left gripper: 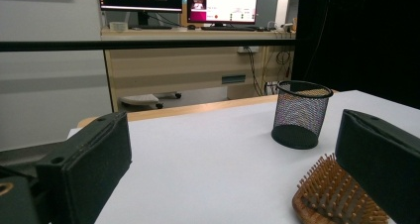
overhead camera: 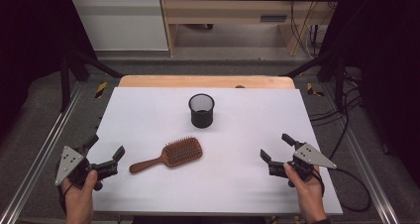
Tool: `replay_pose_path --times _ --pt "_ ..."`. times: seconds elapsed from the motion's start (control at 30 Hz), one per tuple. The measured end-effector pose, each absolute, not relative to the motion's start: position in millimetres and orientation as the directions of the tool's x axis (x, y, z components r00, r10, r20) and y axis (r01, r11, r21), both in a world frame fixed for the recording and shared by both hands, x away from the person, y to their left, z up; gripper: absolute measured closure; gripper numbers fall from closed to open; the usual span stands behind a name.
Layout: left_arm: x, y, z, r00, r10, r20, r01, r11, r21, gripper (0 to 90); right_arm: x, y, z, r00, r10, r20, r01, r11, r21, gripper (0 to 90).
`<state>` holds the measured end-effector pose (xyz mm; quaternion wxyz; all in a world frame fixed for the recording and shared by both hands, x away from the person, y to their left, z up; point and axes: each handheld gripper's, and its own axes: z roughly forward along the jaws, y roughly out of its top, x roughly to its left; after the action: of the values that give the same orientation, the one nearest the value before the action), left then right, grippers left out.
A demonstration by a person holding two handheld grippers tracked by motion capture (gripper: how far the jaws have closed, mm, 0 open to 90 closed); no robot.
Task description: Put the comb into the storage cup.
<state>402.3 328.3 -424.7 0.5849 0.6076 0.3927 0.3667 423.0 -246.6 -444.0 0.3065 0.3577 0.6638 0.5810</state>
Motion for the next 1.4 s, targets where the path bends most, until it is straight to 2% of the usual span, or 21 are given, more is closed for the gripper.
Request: replay_pose_path --times 0.63,0.8,0.93,1.1,1.2,1.4 --pt "407 321 -428 0.432 0.902 -0.018 0.103 -0.030 0.994 2.0 414 -253 -443 -0.515 0.857 -0.004 0.121 0.077 0.990 3.7" --pt "410 319 -412 0.420 0.908 -0.016 0.039 0.000 0.999 4.1 415 -253 -444 -0.513 0.858 -0.003 0.127 0.079 0.989 3.6" --pt "424 318 -404 0.412 0.910 -0.045 0.058 0.023 0.998 3.3 416 -253 -445 -0.513 0.859 -0.005 0.132 0.085 0.988 3.5" --pt "447 308 -408 0.421 0.907 -0.001 0.088 -0.040 0.995 3.7 416 -253 -445 -0.518 0.856 -0.008 0.133 0.090 0.987 3.3" --pt "446 299 -419 0.417 0.909 -0.001 0.104 -0.046 0.993 4.6 416 -253 -446 -0.519 0.855 -0.012 0.138 0.097 0.986 3.0" --pt "441 294 -430 0.433 0.900 0.054 0.158 -0.134 0.978 5.1 416 -253 -445 -0.518 0.855 -0.007 0.139 0.093 0.986 3.0"
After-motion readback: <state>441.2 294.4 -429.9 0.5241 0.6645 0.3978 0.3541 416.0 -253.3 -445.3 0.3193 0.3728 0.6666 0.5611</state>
